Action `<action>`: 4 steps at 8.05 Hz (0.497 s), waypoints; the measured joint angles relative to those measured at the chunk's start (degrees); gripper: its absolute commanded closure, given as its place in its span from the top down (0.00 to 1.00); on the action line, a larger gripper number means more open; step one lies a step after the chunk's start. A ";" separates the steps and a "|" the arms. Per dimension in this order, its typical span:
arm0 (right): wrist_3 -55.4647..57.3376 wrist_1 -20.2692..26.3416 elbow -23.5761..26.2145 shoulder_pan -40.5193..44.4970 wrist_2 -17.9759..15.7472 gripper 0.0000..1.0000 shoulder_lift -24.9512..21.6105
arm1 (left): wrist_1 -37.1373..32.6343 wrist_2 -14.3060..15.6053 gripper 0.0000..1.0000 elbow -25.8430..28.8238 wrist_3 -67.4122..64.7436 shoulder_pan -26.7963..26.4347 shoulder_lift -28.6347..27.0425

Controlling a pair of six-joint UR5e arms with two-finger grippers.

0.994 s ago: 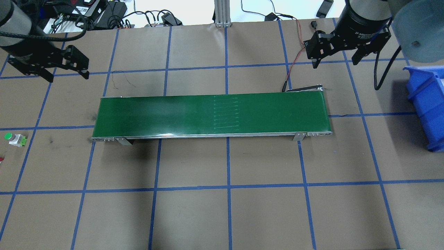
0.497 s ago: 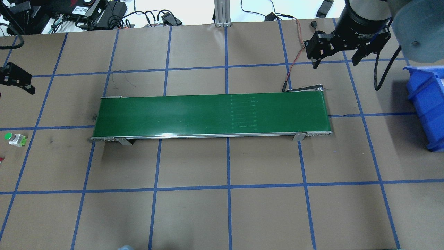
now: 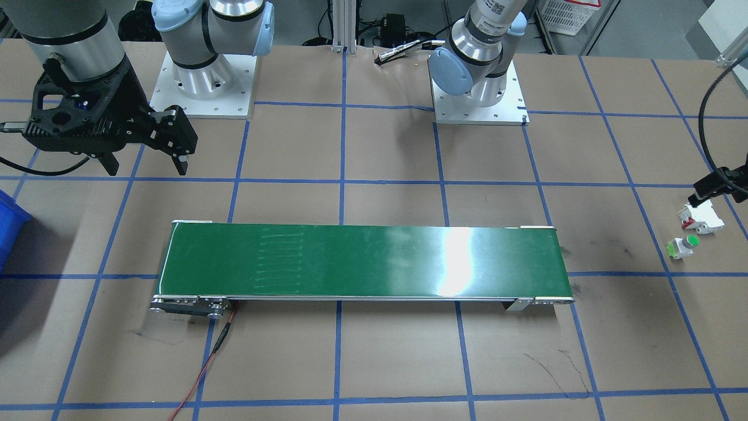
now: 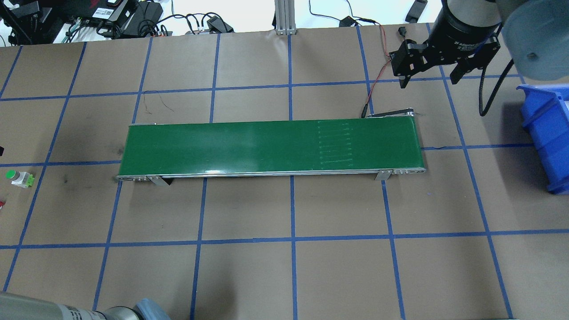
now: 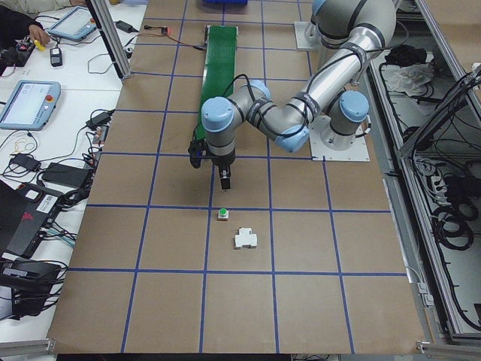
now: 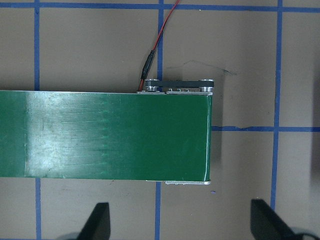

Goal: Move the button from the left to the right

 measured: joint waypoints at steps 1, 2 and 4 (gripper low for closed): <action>0.16 0.03 0.02 0.00 0.04 1.00 0.12 | 2.49 1.00 1.00 0.08 2.83 1.75 -2.41; 0.18 -0.07 0.03 0.00 0.06 1.00 0.20 | 4.66 2.74 1.00 0.08 4.44 2.76 -4.65; 0.16 -0.23 0.04 0.00 0.11 1.00 0.35 | 7.39 5.04 1.00 0.09 5.17 3.40 -9.28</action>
